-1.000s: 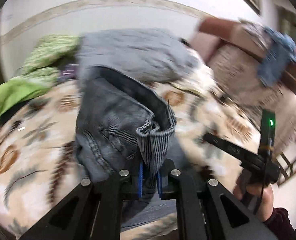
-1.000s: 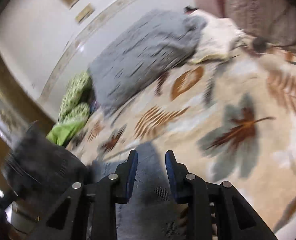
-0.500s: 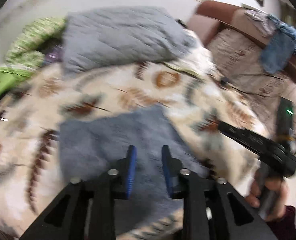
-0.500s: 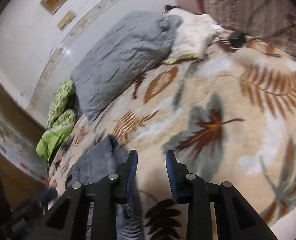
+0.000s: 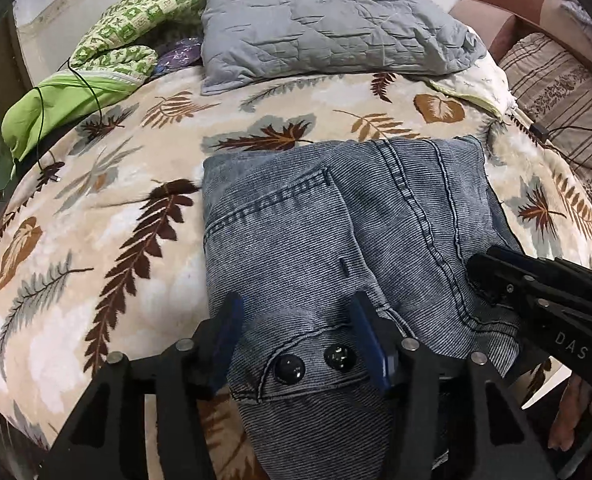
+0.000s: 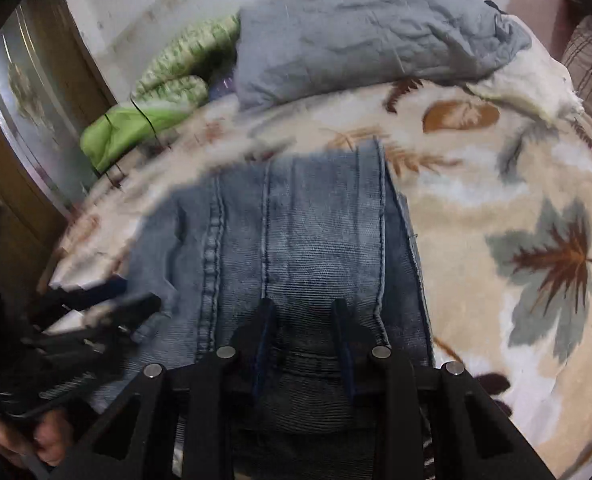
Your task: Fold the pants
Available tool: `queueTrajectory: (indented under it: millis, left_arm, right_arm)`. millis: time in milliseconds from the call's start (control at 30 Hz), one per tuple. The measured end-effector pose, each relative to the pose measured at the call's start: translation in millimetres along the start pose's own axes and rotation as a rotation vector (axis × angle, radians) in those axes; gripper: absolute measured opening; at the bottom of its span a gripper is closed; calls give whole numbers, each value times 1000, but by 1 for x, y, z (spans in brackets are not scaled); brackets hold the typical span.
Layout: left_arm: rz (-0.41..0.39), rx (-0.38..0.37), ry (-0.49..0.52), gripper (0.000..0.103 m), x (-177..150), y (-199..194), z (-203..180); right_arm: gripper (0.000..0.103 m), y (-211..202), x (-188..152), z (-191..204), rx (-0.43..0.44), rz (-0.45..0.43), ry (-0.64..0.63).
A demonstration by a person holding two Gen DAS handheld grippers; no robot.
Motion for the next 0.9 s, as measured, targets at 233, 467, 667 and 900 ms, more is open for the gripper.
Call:
queueTrajectory:
  millis: [233,467,667,900]
  left_arm:
    - [-21,-1,-23,59,-1,-17,9]
    - [-58,53,-31,59,-2,-36,25]
    - [-100,85,-50,59,-2,-56,39]
    - [-117,98,-61,59,-3,-71,46]
  right_arm:
    - [32,-80,18,-2,234,-143,172]
    - [79,-230,60,49,592,-316,303]
    - [83,-328,52,129,512,-469,197]
    - [83,-347,36,170,605,-423,196]
Point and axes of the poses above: each gripper's, at about its wrist camera, not at the fingertips, and y roughly the way its jaws point, z to its left, x to its top, the point moved 2 cm from there along y, roughly the way its jaws point, and after that the axes turned 12 degrees about y, right-handed, at the moved point
